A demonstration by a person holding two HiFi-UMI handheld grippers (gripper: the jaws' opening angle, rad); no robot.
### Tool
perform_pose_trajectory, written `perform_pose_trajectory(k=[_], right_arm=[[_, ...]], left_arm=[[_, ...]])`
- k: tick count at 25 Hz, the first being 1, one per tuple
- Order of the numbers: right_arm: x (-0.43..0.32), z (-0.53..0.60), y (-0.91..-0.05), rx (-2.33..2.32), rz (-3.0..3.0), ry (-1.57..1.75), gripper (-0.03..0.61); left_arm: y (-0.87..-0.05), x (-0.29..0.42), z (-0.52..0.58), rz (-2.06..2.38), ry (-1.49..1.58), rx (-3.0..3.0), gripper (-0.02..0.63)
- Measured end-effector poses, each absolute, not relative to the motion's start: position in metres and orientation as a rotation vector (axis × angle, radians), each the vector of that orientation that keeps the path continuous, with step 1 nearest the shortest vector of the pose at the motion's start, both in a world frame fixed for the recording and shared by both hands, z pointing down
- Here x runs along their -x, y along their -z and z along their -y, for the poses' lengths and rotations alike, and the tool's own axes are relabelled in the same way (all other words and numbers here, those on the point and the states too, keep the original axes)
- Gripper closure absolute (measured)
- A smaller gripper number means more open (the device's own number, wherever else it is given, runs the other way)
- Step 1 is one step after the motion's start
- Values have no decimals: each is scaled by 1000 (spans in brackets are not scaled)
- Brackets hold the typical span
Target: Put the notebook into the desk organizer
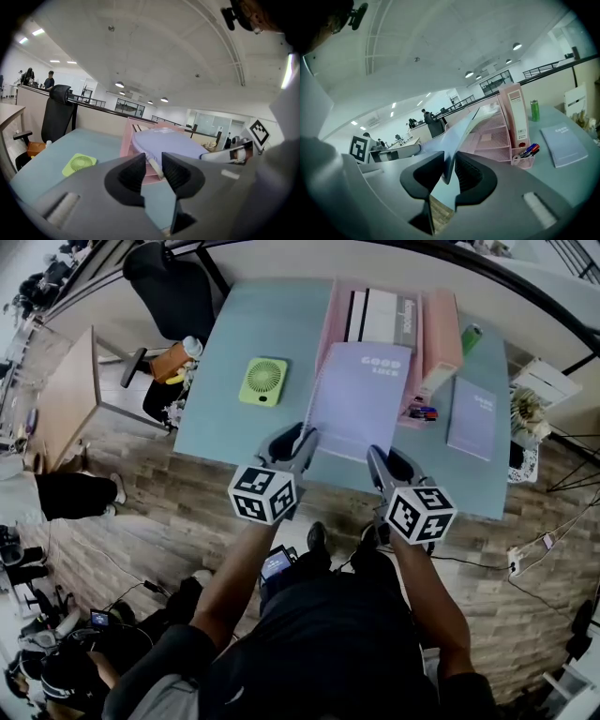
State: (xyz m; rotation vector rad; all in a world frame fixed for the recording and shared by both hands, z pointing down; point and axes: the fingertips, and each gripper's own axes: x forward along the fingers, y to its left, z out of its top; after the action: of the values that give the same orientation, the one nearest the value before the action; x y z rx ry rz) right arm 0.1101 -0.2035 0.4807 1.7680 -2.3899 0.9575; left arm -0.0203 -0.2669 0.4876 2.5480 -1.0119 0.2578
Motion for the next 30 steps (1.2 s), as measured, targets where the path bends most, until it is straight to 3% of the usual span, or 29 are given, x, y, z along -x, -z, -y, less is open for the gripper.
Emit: perform_pose_trajectory(k=[30], right_arm=[[-71, 102, -487, -1792, 2401, -888, 505]], left_arm=[[-491, 58, 166, 967, -257, -2574, 451]])
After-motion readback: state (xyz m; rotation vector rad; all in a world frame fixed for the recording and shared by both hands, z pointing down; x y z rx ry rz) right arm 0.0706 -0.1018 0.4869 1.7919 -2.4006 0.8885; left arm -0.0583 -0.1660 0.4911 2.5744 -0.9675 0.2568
